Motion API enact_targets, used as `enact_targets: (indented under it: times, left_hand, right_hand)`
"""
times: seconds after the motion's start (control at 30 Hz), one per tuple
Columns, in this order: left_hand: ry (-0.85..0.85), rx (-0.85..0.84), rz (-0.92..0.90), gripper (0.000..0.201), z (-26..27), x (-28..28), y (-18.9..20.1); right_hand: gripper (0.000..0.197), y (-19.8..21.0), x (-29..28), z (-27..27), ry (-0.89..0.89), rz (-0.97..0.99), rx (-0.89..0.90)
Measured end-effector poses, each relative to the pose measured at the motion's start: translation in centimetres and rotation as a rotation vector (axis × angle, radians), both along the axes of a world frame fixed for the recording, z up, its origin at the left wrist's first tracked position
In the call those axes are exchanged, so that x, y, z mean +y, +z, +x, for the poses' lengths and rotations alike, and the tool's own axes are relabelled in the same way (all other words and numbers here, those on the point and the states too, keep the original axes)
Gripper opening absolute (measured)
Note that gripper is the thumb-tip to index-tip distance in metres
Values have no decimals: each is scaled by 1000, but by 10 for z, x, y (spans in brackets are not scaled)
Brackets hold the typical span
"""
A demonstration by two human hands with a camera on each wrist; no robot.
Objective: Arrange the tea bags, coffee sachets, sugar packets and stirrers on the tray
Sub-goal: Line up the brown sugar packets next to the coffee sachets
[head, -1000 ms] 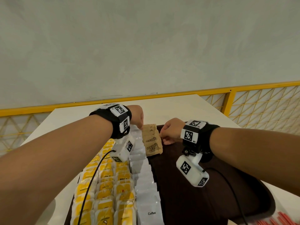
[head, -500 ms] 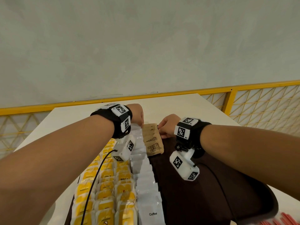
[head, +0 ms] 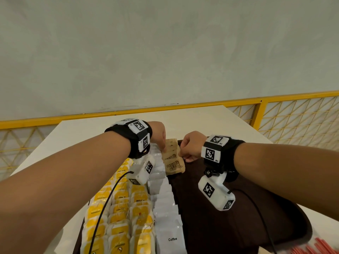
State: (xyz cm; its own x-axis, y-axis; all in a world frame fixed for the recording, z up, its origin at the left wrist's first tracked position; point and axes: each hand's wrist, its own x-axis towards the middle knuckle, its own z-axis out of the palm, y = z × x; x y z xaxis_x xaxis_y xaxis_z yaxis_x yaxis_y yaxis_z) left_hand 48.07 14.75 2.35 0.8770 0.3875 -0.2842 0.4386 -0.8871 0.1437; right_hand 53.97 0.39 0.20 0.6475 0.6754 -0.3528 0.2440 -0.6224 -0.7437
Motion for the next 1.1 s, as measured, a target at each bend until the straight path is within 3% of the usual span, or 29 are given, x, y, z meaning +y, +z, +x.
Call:
enact_targets:
  times: [0.13, 0.37, 0.6, 0.83, 1.1]
  left_hand:
    - [-28, 42, 52, 30, 4, -9, -2]
    - [-99, 142, 135, 36, 7, -18, -6]
    - [-79, 88, 154, 30, 12, -19, -2]
    - [-51, 77, 139, 34, 14, -18, -6]
    - [-39, 69, 87, 31, 13, -14, -4]
  right_hand:
    - [28, 2, -1, -2, 4, -53, 95]
    - [17, -7, -4, 3, -10, 26, 51]
    - [21, -3, -16, 5, 91, -37, 103]
    - [23, -2, -16, 6, 10, 85, 136]
    - [20, -10, -12, 8, 12, 77, 154]
